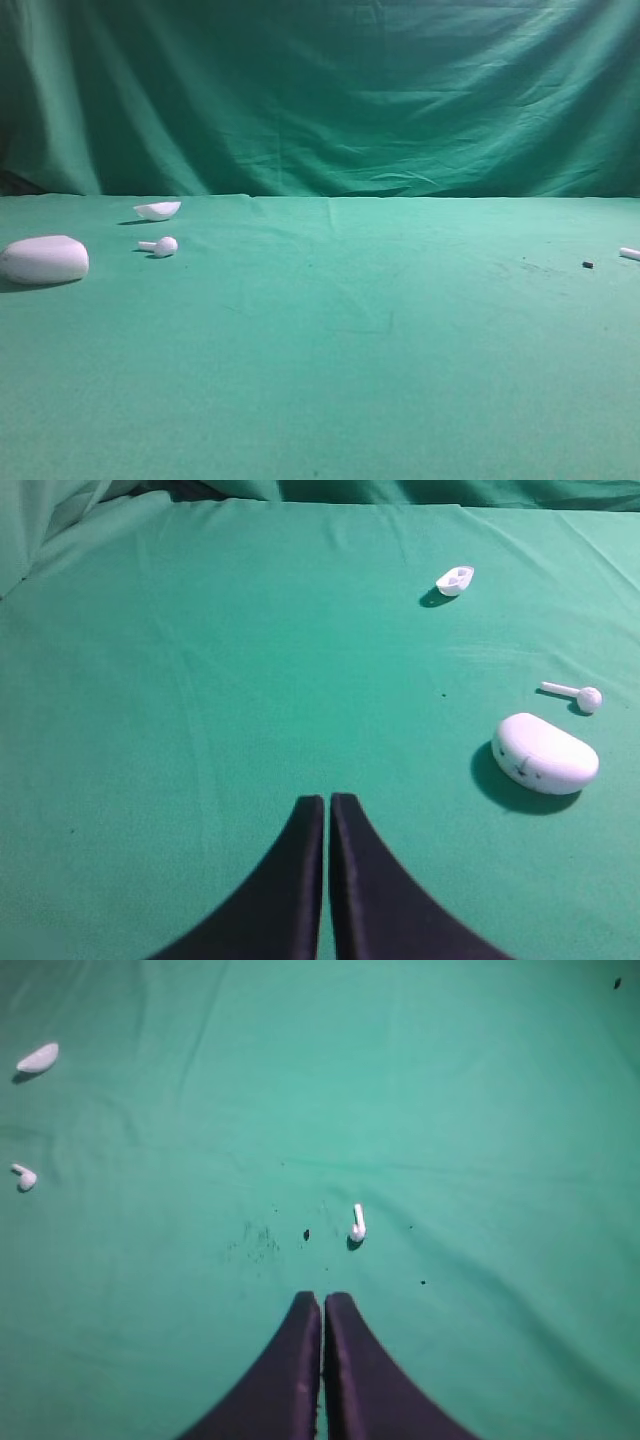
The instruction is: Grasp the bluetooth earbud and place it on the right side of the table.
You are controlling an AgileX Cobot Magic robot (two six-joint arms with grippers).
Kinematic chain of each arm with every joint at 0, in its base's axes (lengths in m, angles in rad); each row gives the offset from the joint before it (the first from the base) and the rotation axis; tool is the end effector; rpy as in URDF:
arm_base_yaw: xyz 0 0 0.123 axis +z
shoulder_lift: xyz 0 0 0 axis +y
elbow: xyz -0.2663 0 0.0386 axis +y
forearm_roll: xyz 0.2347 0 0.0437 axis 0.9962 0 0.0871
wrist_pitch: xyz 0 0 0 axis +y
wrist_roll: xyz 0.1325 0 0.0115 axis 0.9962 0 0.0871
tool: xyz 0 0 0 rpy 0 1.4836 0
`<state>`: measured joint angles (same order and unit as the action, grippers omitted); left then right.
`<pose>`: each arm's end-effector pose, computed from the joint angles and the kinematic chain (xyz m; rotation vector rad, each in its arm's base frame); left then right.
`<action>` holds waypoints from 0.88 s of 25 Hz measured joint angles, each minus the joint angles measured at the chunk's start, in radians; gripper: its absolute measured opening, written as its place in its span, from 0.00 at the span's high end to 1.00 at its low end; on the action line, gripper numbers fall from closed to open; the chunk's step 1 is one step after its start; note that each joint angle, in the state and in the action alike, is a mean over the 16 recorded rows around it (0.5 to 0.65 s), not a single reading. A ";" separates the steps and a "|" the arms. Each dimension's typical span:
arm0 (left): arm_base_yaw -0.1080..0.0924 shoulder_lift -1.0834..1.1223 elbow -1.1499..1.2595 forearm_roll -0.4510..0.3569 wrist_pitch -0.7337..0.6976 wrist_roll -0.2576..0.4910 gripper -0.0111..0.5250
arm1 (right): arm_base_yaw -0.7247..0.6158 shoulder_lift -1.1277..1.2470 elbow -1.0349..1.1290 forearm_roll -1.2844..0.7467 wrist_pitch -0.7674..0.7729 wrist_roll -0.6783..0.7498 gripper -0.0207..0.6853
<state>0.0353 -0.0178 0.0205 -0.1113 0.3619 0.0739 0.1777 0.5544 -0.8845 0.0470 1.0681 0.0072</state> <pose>0.0959 -0.0019 0.1637 -0.0330 1.8458 -0.0328 0.1048 0.0244 0.3329 -0.1870 2.2173 0.1598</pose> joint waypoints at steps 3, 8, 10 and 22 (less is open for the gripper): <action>0.000 0.000 0.000 0.000 0.000 0.000 0.98 | 0.000 -0.133 0.065 0.009 -0.015 0.007 0.97; 0.000 0.000 0.000 0.000 0.000 0.000 0.98 | 0.000 -0.303 0.140 0.039 -0.045 0.020 0.97; 0.000 0.000 0.000 0.000 0.000 0.000 0.98 | 0.000 -0.349 0.158 0.052 -0.055 0.025 0.97; 0.000 0.000 0.000 0.000 0.000 0.000 0.98 | 0.000 -0.438 0.226 0.024 -0.177 0.029 0.97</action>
<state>0.0353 -0.0178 0.0205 -0.1113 0.3619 0.0739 0.1777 0.1161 -0.6586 0.0707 0.8911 0.0358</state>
